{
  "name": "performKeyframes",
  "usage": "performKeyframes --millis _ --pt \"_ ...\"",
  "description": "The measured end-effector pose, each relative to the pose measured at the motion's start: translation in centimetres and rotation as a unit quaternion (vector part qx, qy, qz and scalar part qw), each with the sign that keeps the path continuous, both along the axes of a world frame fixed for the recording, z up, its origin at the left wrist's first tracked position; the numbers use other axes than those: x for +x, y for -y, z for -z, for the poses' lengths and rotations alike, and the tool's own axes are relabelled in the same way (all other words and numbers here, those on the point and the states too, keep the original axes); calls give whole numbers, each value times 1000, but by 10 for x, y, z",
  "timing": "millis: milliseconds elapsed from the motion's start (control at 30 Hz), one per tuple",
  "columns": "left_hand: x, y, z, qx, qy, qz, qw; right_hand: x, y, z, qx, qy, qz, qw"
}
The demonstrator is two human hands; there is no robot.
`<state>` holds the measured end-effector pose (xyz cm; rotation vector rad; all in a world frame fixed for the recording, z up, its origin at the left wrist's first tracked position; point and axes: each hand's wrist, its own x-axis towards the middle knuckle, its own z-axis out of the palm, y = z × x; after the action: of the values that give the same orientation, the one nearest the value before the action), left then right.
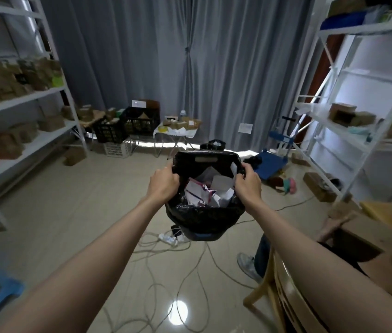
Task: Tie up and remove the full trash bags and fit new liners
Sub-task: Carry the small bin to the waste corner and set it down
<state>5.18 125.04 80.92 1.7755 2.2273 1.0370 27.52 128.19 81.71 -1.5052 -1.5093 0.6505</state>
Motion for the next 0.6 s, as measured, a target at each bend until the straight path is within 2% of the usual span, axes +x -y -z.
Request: performKeyframes --millis 400,600 --pt "-31 -293 6 11 10 18 1000 -39 -290 14 -3 -19 24 1000" --pt "-17 -453 -6 2 4 63 998 -19 -421 1 -19 -21 79 997"
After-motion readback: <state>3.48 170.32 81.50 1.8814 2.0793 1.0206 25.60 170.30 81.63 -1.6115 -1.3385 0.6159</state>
